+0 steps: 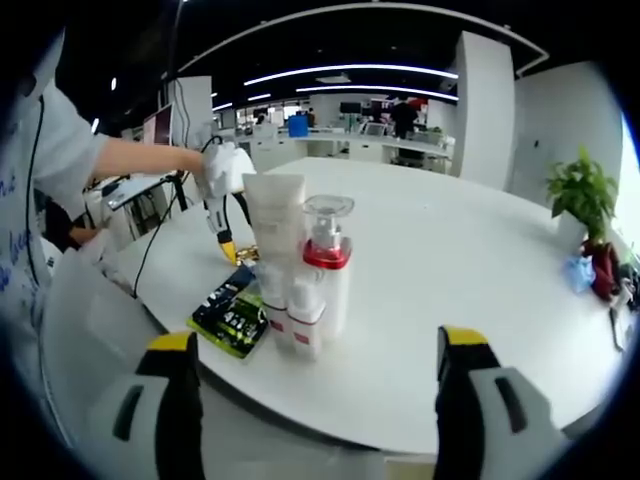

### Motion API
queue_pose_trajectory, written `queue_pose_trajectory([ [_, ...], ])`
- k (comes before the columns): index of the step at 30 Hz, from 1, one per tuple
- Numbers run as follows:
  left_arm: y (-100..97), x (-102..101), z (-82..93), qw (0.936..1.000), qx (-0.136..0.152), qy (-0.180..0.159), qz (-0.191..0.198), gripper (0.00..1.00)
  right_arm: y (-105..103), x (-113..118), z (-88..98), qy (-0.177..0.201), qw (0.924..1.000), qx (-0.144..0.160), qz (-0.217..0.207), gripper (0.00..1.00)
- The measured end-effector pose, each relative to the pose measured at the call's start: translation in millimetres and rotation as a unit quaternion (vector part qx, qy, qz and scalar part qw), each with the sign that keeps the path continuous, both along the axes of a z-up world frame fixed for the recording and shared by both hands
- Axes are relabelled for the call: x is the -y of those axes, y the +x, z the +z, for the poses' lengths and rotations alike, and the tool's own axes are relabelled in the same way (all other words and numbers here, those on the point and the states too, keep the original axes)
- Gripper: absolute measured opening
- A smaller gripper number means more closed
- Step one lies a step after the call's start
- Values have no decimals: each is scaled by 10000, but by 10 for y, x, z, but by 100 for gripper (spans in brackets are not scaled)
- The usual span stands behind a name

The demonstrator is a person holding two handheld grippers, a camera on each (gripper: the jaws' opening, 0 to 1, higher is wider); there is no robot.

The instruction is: Arrange the skincare products in the storage area until every visible bottle or jar stands upright without overlapping.

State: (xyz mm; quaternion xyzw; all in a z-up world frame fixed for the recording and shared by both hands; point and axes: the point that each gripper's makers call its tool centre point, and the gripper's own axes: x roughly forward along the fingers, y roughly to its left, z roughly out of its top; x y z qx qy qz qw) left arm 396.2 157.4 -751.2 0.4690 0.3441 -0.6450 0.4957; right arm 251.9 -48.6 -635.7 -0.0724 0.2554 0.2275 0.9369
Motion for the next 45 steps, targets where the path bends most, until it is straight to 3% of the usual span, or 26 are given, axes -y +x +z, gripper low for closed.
queue_pose_trajectory([
  [8,-5,13,-6,9999,-33,107,-126,38,-1,-5,-9,-1,10000,-19,27,99],
  [10,-8,-9,-14,9990,1,233,-393,39,-3,-8,-10,4,10000,-25,39,99],
  [31,-39,-28,-15,9987,55,367,-359,37,-4,-8,-5,-30,10000,-3,49,99],
  [45,-96,-119,-15,9988,82,447,201,36,-6,-28,3,-101,9999,62,111,99],
])
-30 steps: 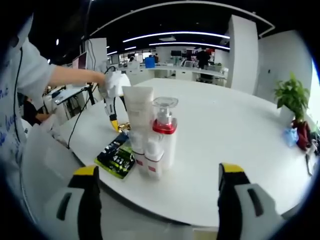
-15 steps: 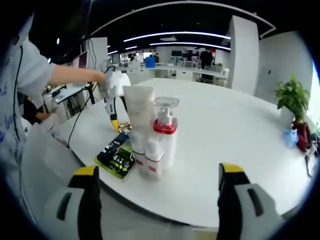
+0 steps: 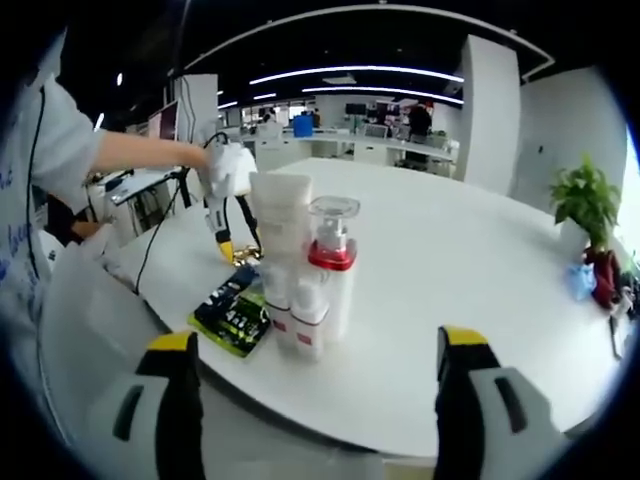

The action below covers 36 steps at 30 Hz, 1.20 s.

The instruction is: Arrange the skincare products in the storage area until every visible bottle or jar stands upright without overlapping.

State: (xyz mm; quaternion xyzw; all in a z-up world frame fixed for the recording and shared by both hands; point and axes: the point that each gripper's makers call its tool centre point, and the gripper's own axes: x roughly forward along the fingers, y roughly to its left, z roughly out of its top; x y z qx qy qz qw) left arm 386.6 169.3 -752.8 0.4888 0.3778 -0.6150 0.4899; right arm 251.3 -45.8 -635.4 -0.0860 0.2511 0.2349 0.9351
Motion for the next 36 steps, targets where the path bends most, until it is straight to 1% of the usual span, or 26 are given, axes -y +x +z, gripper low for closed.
queue_pose_trajectory([
  [3,-4,-28,1,9998,24,20,191,36,-1,-7,6,34,10000,8,15,99],
  [5,-11,-37,6,9997,55,9,246,35,-2,-12,8,48,10000,12,28,99],
  [6,-18,-38,11,9997,65,7,244,31,-3,-14,6,42,10000,8,36,99],
  [7,-31,-66,13,9993,34,77,361,24,-3,-12,3,25,10000,7,35,99],
  [8,-23,-74,15,9989,49,90,451,21,-5,-19,5,20,10000,16,58,99],
  [9,0,-68,16,9987,93,46,507,20,-6,-23,6,21,10000,19,68,99],
  [11,-2,-81,13,9988,88,49,471,20,-8,-26,3,23,10000,9,79,99],
  [12,0,-75,29,9988,84,26,478,20,-9,-28,5,24,10000,16,90,99],
  [13,9,-54,44,9983,83,-43,569,21,-8,-25,5,19,10000,19,86,99],
  [14,18,-17,72,9982,73,-158,576,22,-8,-22,5,25,10000,17,76,99],
  [16,36,0,89,9982,77,-195,569,27,-8,-25,9,39,10000,23,85,99],
  [18,66,10,86,9983,145,-219,512,32,-9,-27,5,24,9999,14,96,99],
  [21,92,11,49,9985,131,-170,504,36,-9,-25,1,0,9999,12,102,99],
  [25,130,23,25,9985,187,-154,501,42,-4,-17,5,35,10000,13,78,99],
  [30,167,46,15,9982,188,-197,528,43,-7,-21,-6,15,9999,-11,98,98],
  [33,172,48,17,9981,122,-231,556,43,-4,-18,-3,20,10000,1,92,98],
  [36,141,42,8,9982,-8,-245,547,40,-5,-15,-9,18,10000,-16,91,98],
])
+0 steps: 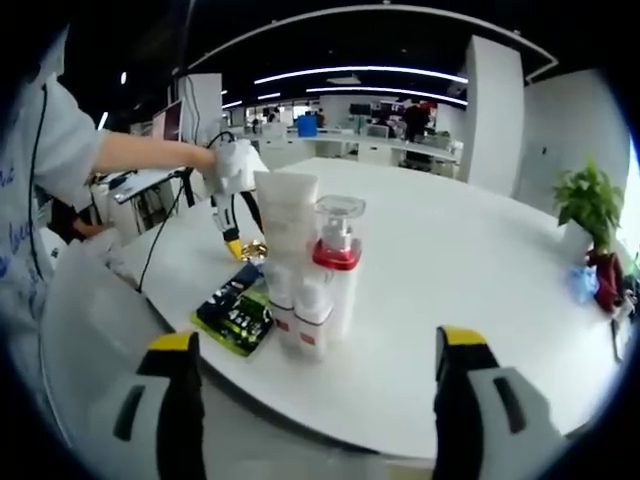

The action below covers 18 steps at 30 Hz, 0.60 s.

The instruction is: Arrange the skincare products in the storage area until every visible bottle or jar stands upright without overlapping.

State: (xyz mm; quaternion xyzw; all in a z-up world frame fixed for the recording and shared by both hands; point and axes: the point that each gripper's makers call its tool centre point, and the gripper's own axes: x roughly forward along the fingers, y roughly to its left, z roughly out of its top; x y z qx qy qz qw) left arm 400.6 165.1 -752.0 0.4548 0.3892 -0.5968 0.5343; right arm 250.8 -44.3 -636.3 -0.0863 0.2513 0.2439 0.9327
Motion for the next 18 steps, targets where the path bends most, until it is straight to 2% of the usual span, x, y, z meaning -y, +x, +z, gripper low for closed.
queue_pose_trajectory([
  [5,-10,-3,-2,9999,-76,7,68,40,-2,-14,15,25,10000,38,53,99],
  [11,-90,-25,-15,9998,-88,108,-119,48,-11,-24,6,59,9999,-14,88,99],
  [18,-19,0,-1,9998,-146,20,96,42,-14,-30,-9,76,9999,-72,83,99],
])
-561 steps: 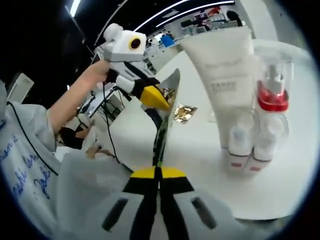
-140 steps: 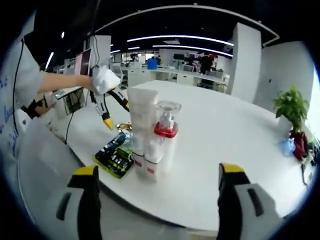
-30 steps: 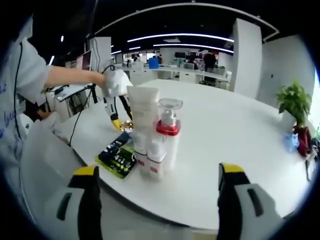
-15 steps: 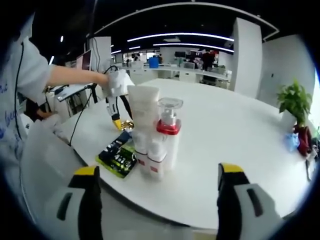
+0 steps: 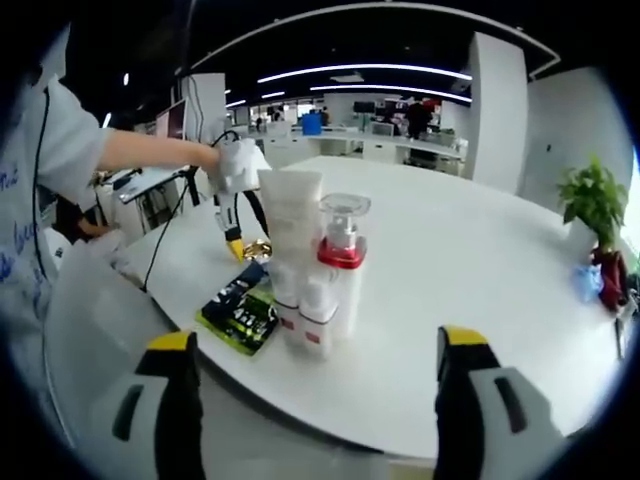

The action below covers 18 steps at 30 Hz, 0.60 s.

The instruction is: Arrange the skincare products in the storage area until every visible bottle or jar stands upright without overlapping.

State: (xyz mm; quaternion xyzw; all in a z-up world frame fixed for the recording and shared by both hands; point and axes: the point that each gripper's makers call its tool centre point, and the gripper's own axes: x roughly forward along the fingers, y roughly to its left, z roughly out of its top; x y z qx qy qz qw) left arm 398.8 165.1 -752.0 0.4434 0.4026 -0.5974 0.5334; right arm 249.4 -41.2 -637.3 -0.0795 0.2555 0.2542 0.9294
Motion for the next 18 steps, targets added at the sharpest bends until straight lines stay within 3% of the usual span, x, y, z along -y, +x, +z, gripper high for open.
queue_pose_trajectory([
  [8,14,2,-1,10000,66,-7,55,36,-1,9,0,-46,10000,6,-20,99],
  [18,-31,-9,18,9998,74,94,162,36,-5,12,5,-15,10000,5,-41,99],
])
